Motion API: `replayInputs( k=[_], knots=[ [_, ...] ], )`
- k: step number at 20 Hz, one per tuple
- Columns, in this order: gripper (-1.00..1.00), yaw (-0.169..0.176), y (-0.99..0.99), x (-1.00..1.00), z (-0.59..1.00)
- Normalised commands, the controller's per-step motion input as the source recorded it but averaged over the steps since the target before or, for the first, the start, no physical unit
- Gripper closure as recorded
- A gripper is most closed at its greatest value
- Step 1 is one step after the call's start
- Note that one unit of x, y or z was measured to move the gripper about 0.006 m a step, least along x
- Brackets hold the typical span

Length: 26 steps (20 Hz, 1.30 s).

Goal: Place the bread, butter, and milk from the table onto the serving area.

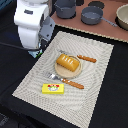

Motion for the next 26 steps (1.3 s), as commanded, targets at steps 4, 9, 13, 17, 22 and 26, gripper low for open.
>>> replayInputs(
  k=[4,9,13,17,22,26],
  knots=[
    [-1.00,-0.102,0.25,-0.46,-0.33],
    [-1.00,-0.126,0.18,-0.45,-0.39],
    [-1.00,-0.114,0.13,-0.51,-0.38],
    [-1.00,-0.067,0.06,-0.43,-0.36],
    [-1.00,-0.045,0.02,-0.37,-0.36],
    [-1.00,-0.038,0.05,-0.32,-0.38]
  ],
)
